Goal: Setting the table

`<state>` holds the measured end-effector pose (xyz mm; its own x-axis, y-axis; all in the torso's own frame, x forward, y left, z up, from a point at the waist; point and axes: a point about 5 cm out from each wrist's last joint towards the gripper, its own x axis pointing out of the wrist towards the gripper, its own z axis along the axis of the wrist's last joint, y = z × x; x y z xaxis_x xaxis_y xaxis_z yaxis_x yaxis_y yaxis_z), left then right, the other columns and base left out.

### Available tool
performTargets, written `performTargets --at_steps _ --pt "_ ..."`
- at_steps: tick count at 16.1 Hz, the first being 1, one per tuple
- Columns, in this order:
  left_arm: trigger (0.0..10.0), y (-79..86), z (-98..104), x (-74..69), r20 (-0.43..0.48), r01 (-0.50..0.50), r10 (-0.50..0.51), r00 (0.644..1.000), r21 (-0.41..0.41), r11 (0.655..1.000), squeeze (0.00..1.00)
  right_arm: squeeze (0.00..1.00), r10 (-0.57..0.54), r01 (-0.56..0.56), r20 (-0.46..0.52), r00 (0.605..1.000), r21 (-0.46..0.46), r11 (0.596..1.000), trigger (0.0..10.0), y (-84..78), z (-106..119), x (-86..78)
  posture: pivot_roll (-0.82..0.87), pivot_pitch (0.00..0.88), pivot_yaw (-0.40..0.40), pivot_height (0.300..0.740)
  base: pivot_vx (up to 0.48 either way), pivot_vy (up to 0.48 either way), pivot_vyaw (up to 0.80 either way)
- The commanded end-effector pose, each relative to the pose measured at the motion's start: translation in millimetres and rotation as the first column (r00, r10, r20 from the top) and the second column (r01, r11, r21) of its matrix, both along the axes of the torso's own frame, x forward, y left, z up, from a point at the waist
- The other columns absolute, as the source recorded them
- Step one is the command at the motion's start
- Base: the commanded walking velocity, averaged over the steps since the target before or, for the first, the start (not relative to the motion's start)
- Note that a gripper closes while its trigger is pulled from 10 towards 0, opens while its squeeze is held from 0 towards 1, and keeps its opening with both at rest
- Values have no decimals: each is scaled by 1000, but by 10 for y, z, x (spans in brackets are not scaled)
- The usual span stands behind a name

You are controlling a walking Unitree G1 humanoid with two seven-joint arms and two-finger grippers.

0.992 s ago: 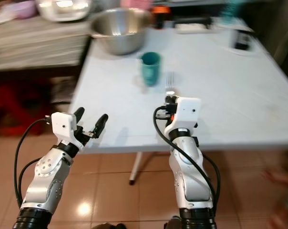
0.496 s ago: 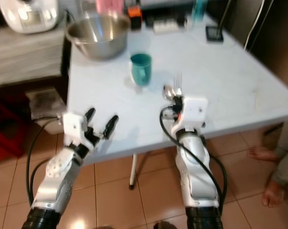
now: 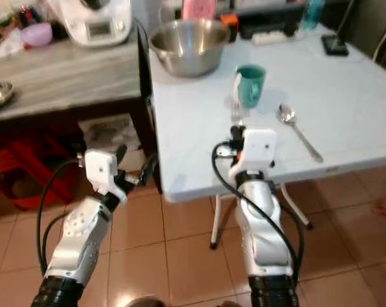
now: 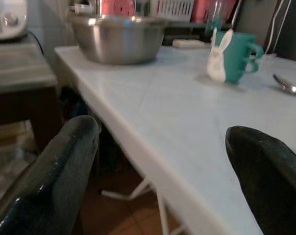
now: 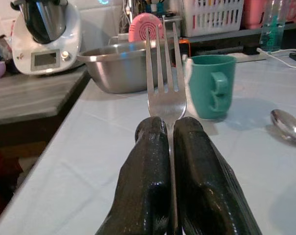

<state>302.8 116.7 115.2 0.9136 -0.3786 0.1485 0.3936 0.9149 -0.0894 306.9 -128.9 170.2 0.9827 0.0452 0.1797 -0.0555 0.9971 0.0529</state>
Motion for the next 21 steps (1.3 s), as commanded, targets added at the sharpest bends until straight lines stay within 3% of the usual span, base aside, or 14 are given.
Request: performTargets --at_steps 1,10,15,21 --pt "10000 96 30 22 17 -29 29 999 20 999 0 0 26 -26 23 999 10 1000 10000 74 49 -2 -129 93 84 740 0 480 800" --pt "10000 80 28 53 21 -44 44 999 23 999 0 0 21 -21 23 1000 6 1000 10000 56 48 20 -134 90 85 740 0 480 747" --pt "10000 76 23 55 21 -57 56 998 22 998 0 0 11 -11 20 1000 14 1000 10000 42 38 24 -134 90 83 740 0 0 0" --pt "10000 30 63 34 41 -1 1 999 3 1000 0 0 8 -8 20 1000 26 1000 10000 37 51 38 -134 87 83 740 0 0 -93"
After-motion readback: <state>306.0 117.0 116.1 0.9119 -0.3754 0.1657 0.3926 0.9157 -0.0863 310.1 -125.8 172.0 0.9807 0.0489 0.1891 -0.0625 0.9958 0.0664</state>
